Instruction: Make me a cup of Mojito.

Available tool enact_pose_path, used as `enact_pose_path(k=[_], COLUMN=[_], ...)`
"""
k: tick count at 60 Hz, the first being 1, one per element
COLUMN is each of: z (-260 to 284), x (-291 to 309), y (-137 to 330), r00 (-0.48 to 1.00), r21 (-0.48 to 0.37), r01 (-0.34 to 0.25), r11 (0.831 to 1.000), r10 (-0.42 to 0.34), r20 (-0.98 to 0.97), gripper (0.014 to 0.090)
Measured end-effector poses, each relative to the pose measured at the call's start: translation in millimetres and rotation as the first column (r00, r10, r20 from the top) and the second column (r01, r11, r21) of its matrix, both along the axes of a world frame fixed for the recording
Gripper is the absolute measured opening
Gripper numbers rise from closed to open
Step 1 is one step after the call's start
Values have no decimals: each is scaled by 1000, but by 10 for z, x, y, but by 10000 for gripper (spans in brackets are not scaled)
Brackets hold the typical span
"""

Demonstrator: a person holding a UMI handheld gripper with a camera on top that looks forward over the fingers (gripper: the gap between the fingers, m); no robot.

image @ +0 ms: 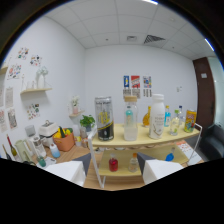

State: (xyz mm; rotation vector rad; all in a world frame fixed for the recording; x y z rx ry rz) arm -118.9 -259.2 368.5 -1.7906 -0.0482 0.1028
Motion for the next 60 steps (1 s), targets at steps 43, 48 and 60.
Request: enact_pose_path(k=[43, 48, 60], z=[422, 423, 431], x=[-370, -373, -436], y=[1679, 1667, 1651], r00=[995, 994, 999], r21=[65, 73, 67], r01=[104, 101, 48], r11=[992, 992, 997], r10=[-104, -103, -50], r20=[8, 20, 18], gripper=[539, 532, 513])
